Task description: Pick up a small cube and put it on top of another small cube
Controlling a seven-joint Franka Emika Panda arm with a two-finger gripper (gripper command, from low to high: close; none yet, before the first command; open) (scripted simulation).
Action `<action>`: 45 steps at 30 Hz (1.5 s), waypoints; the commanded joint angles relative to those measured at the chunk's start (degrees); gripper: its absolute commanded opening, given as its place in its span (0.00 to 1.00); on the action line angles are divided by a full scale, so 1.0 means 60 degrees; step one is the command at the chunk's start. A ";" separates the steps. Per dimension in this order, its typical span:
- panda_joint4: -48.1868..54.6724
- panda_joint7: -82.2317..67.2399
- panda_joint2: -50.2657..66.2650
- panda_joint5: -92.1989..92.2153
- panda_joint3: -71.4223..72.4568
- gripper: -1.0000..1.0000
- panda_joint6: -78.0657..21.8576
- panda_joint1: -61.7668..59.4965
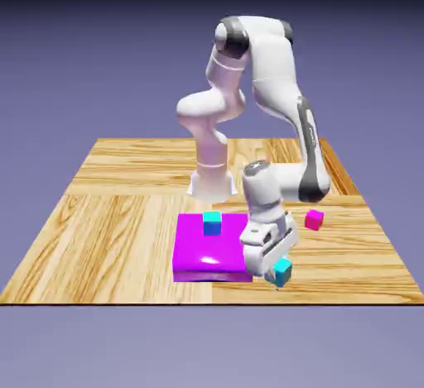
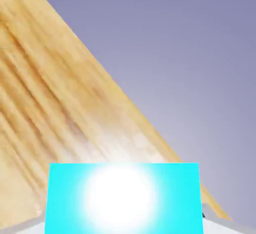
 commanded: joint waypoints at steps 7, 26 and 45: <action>-0.2153 -0.1595 -0.2423 -0.0923 0.1482 0.00 -0.0725 -0.0535; -0.6061 -0.4712 -0.6664 -0.2454 0.2557 0.00 -0.1668 0.0207; -0.5834 -0.5384 -0.5806 -0.1803 -0.3739 0.00 -0.0103 0.6778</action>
